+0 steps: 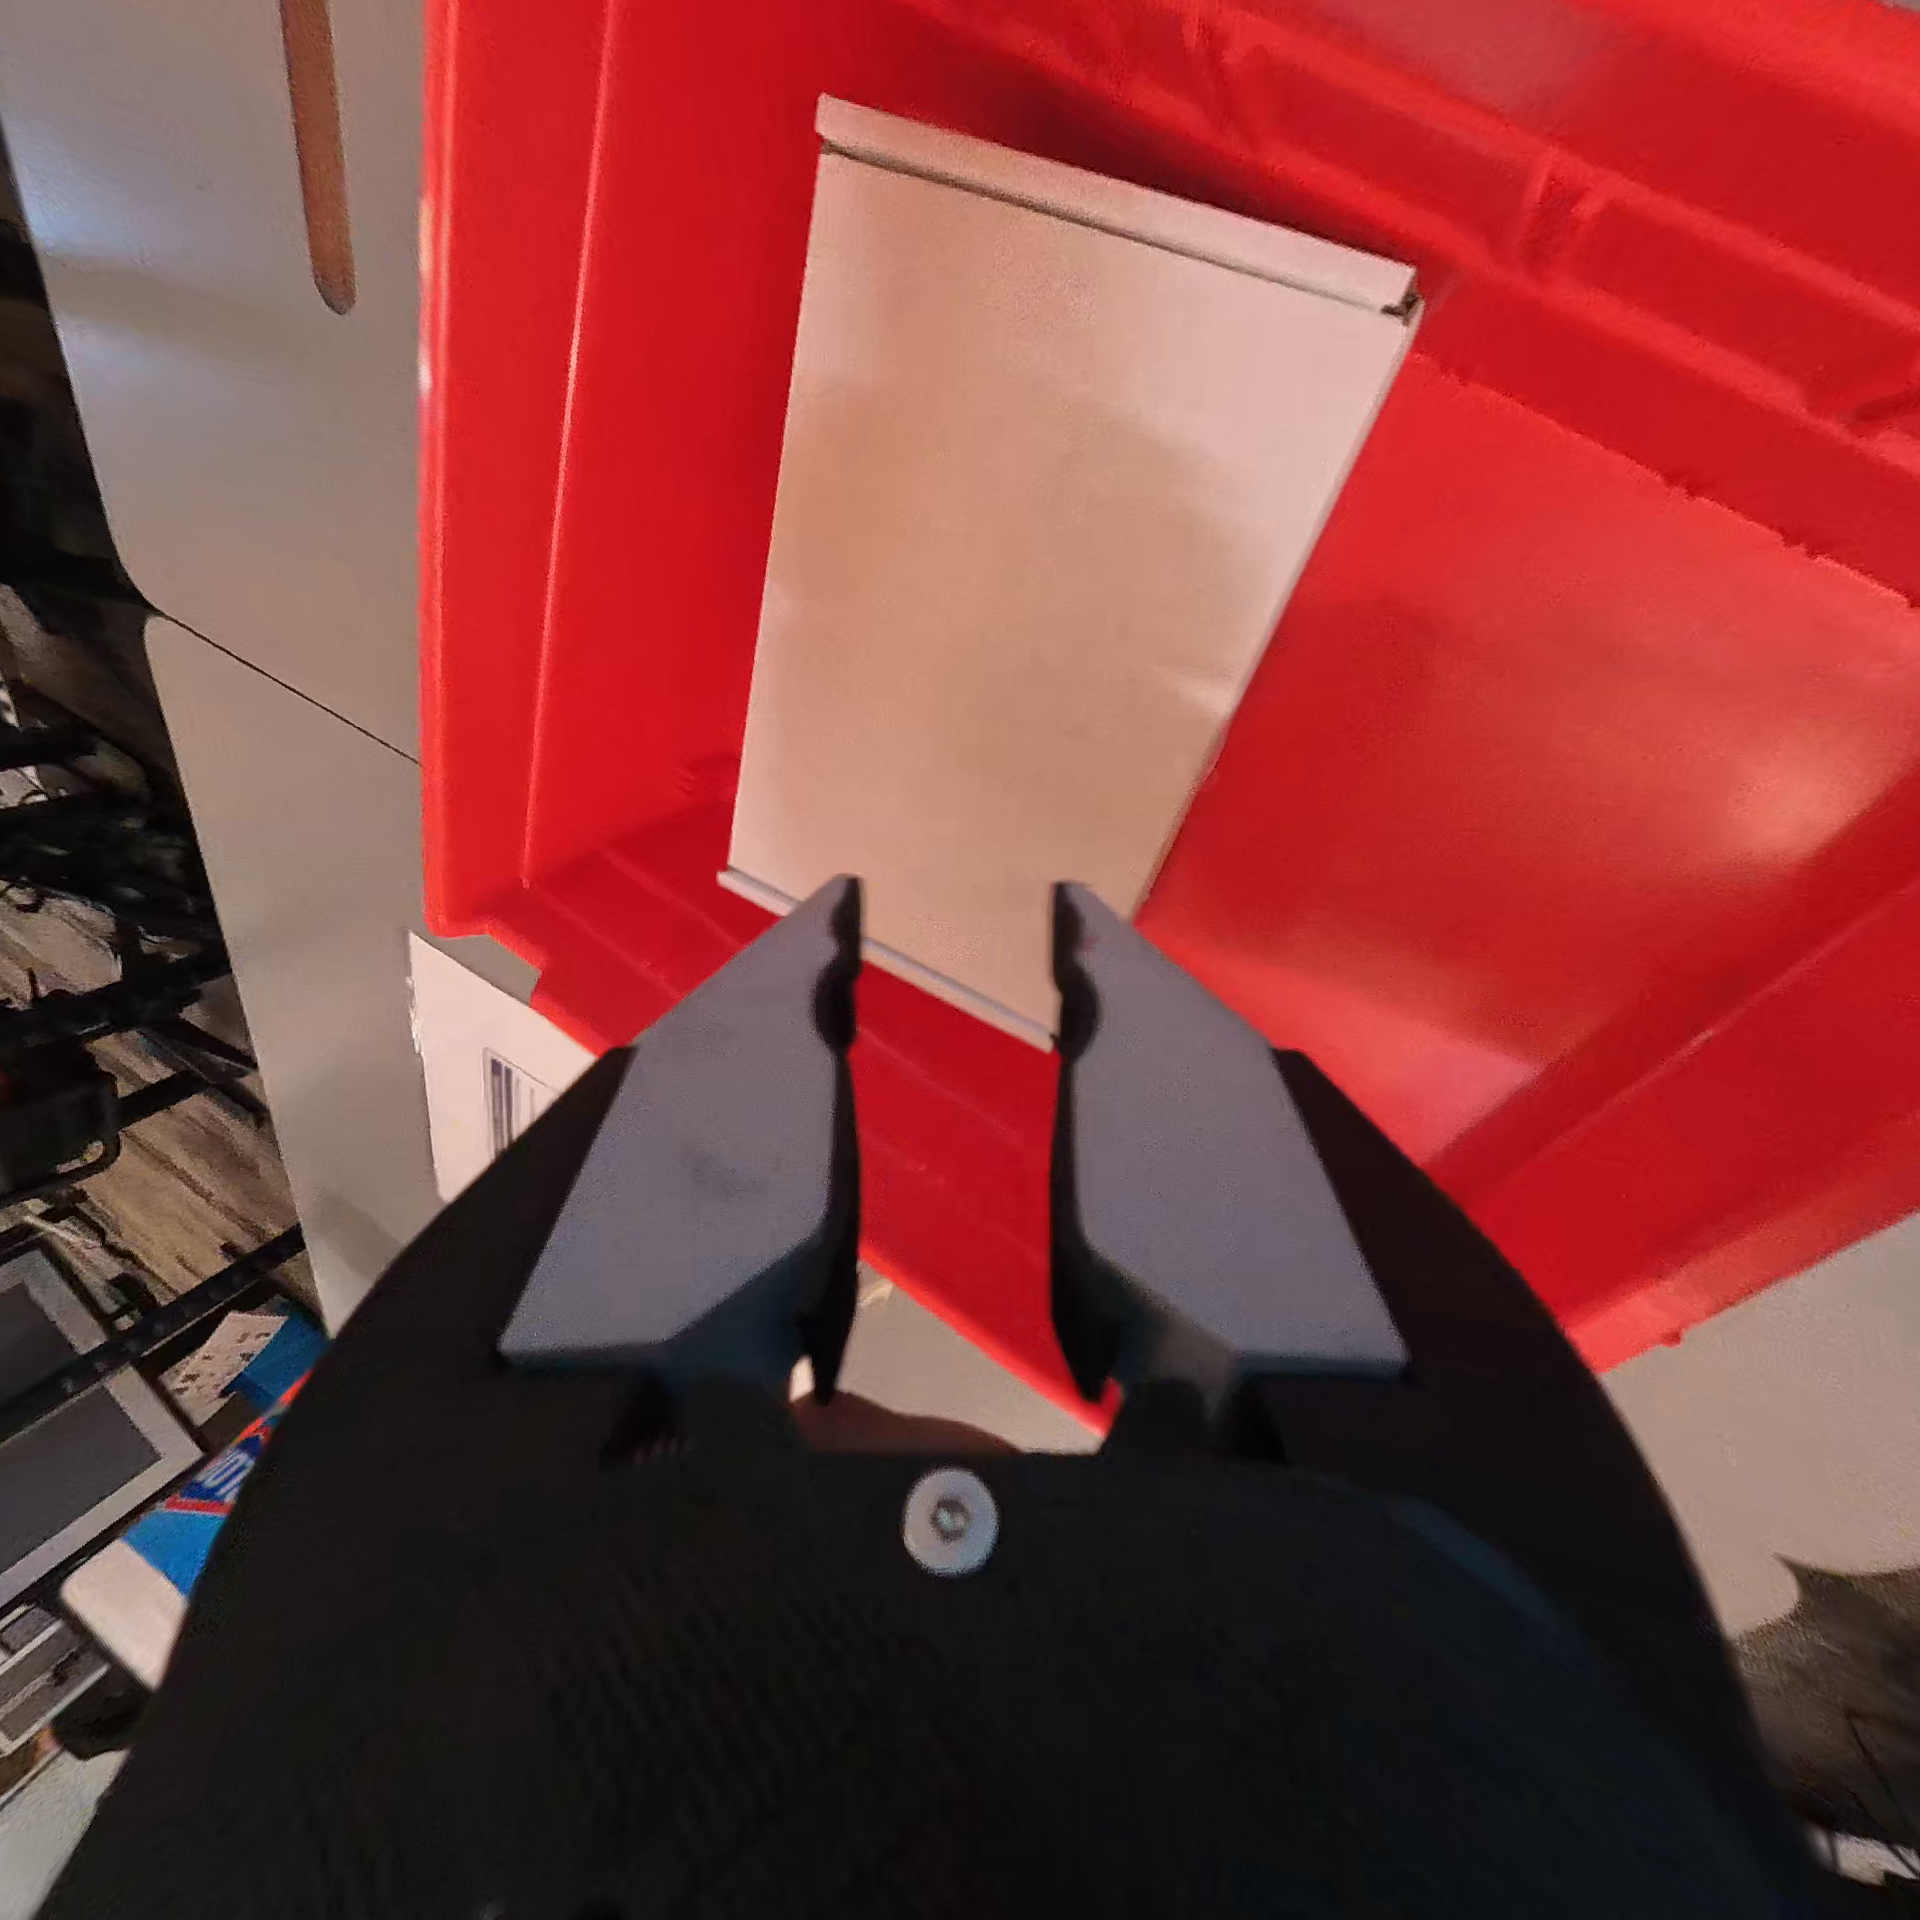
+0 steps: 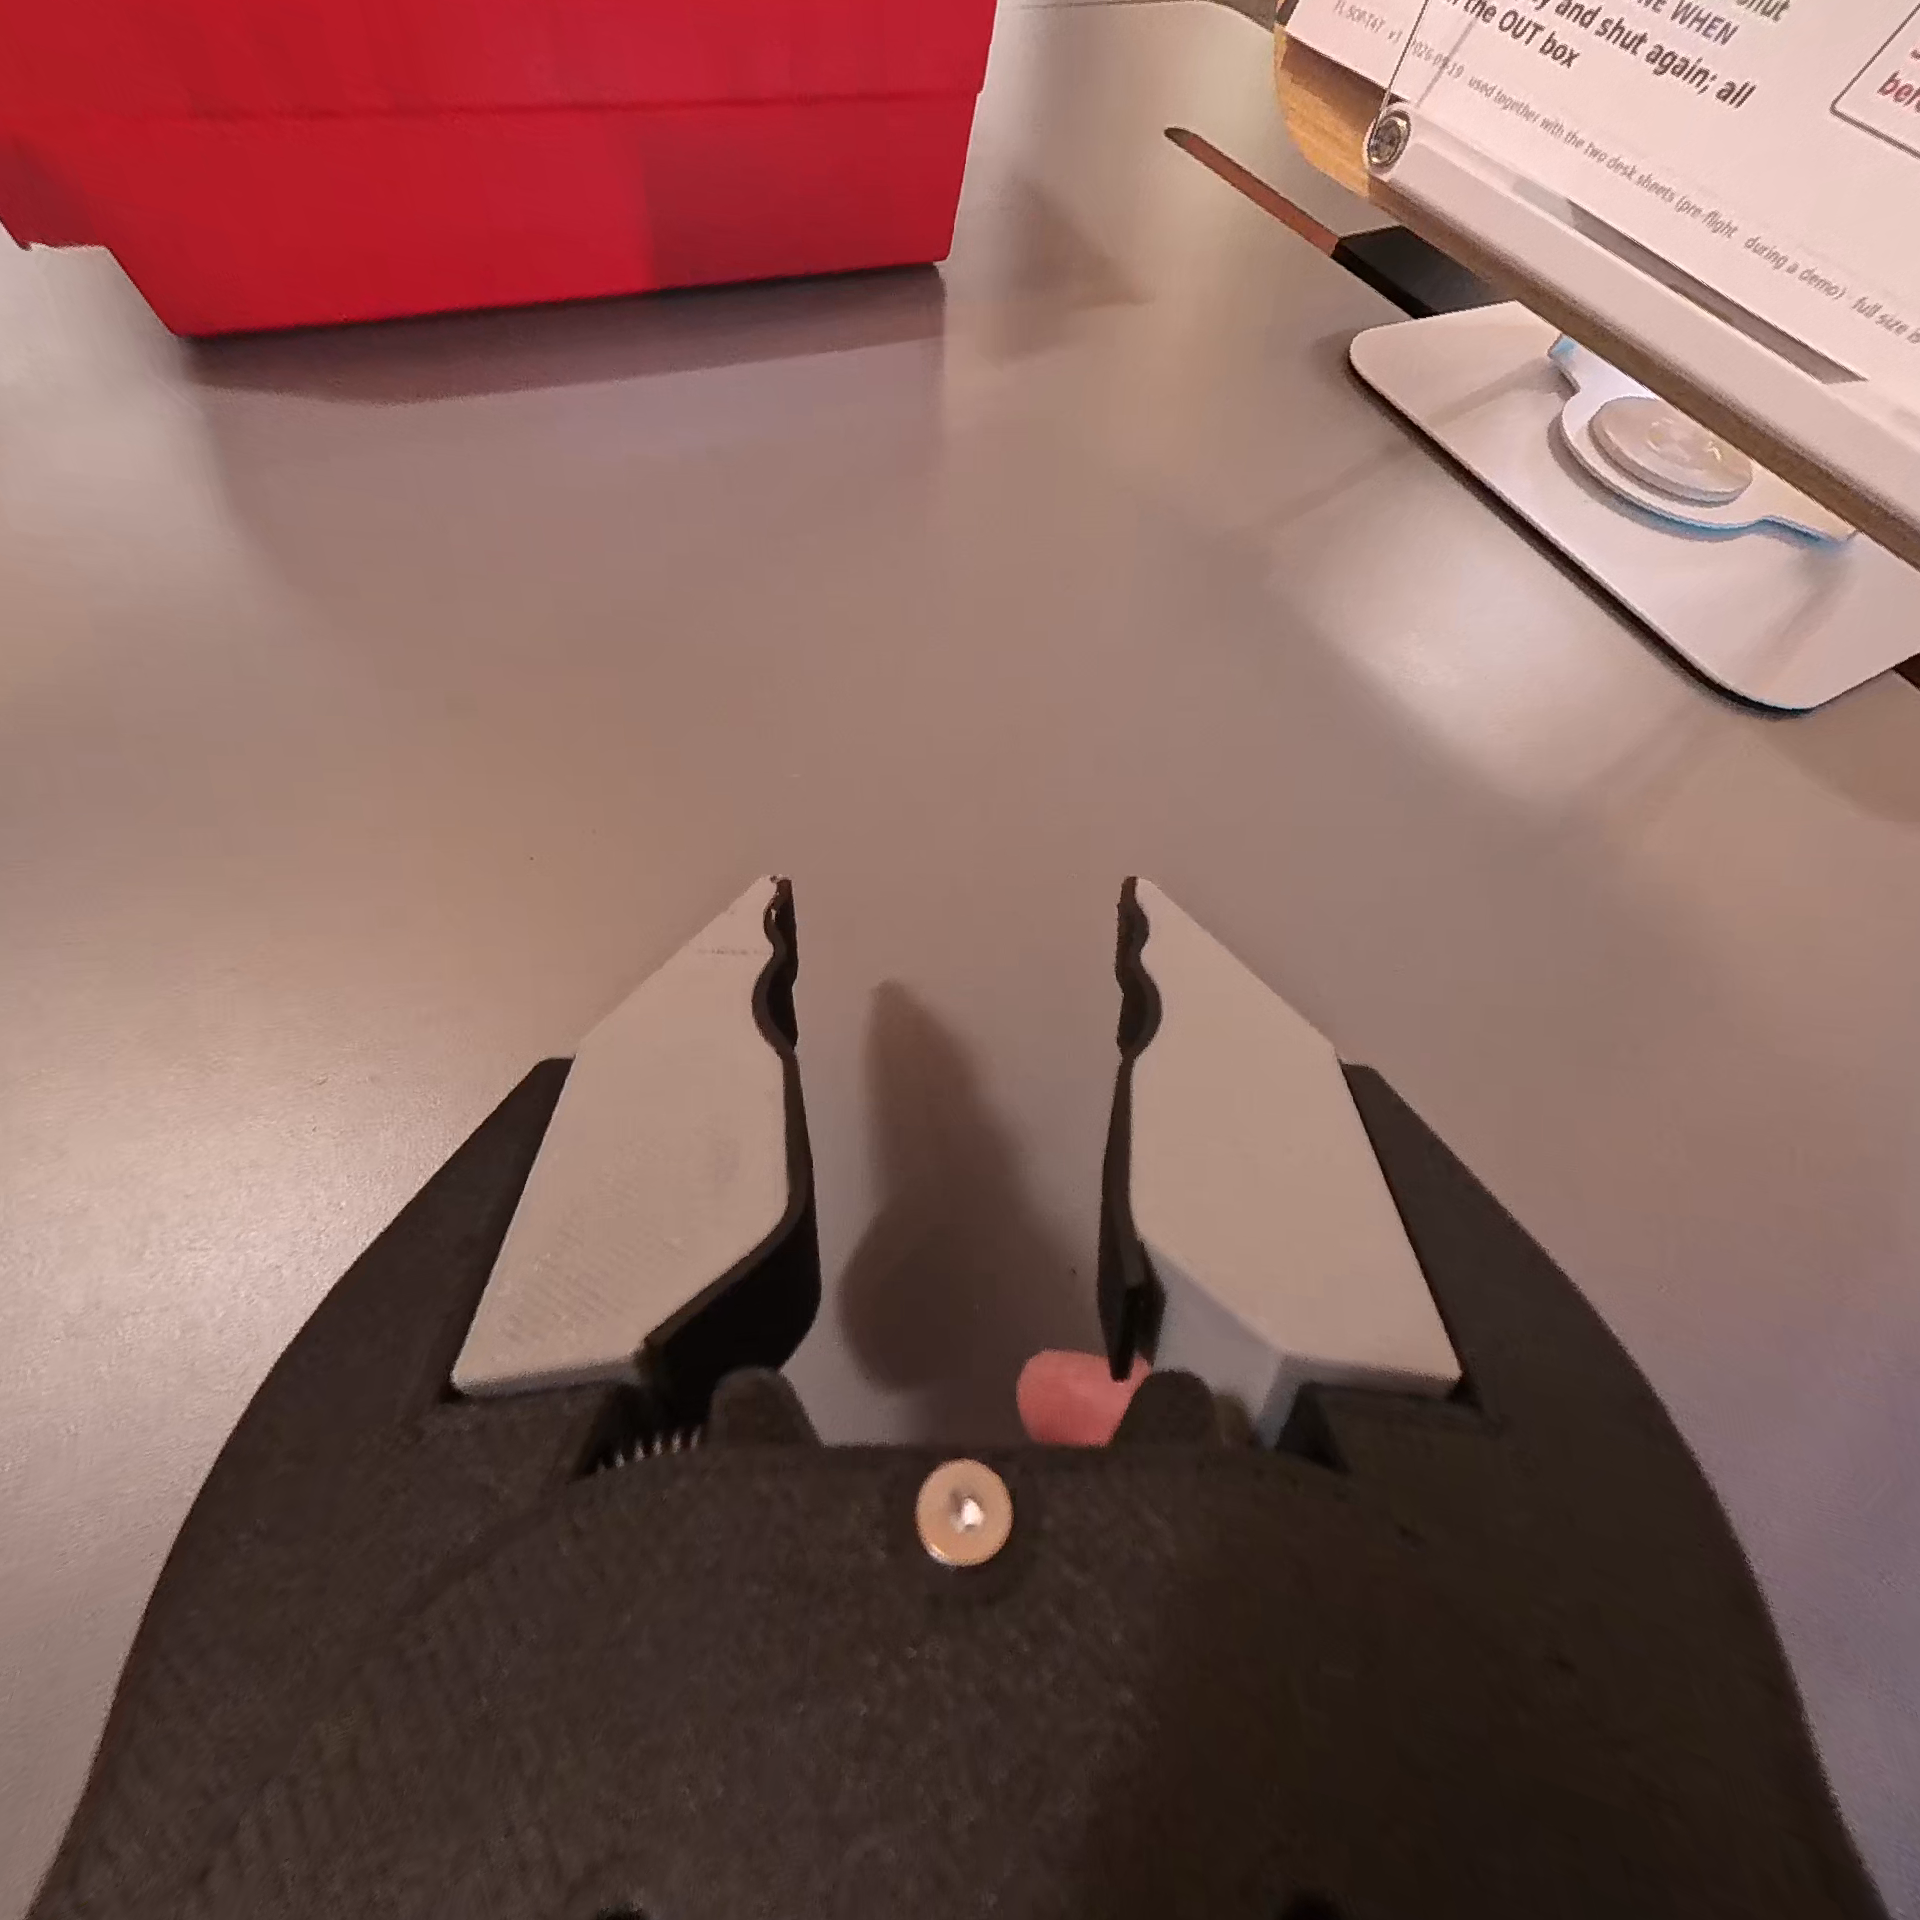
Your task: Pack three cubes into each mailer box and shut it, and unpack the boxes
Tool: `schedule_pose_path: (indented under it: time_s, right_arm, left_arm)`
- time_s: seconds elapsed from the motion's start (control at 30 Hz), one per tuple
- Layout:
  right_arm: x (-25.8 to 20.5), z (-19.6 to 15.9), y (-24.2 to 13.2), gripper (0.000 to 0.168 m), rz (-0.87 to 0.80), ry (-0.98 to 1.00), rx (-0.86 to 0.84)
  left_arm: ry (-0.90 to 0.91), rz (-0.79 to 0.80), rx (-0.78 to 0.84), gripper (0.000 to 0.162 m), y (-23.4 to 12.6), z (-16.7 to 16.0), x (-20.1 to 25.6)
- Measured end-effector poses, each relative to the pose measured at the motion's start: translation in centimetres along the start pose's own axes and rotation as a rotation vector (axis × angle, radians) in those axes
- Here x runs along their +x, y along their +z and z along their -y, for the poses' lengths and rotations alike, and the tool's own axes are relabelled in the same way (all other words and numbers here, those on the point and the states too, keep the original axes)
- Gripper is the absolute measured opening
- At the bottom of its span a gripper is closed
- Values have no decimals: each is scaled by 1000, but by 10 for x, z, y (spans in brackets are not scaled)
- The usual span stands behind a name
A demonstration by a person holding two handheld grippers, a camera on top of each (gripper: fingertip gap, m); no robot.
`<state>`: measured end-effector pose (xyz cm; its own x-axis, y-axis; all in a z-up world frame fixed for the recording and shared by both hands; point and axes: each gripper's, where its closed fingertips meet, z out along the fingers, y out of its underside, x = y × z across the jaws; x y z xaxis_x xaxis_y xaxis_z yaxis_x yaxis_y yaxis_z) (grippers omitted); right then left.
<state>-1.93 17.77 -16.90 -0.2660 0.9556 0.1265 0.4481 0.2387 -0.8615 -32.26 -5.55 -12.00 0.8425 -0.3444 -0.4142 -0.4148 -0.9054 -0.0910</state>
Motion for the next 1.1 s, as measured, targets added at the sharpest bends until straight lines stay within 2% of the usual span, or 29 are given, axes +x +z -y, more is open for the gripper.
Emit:
schedule_pose_path:
  time_s: [0.07, 0.13, 0.3, 0.47, 0.53, 0.63, 0.77, 0.83, 0.9, 1.1]
  right_arm:
    - [0, 0, 0, 60, -3, -1, 1]
    - [0, 1, -1, 60, -2, -1, 7]
    - [0, 1, -1, 60, -1, 3, 8]
    - [-1, 0, -1, 60, 6, 6, 6]
    - [-2, 0, -1, 59, 9, 3, 6]
    - [-3, 0, -1, 60, 21, 5, 3]
    - [-8, -1, 0, 60, 57, 18, -6]
    - [-12, -1, 0, 60, 75, 23, -6]
    - [-14, -1, 0, 60, 87, 24, -9]
    - [-15, -1, -1, 59, 101, 40, -6]
  left_arm:
    - [11, -7, -15, 63, 9, 0, 8]
    - [59, 17, -35, 83, 18, -2, 12]
    - [175, 77, -158, 94, 41, -18, 8]
    - [229, 62, -211, 100, 59, -27, 1]
    - [236, 80, -203, 119, 59, -21, -10]
    - [257, 104, -130, 121, 56, -6, -22]
    - [287, 52, -185, 131, 76, -18, -24]
    - [267, -31, -200, 125, 84, -20, -19]
    - [254, -80, -220, 128, 88, -22, -20]
    - [269, -296, -299, 126, 76, -22, -20]
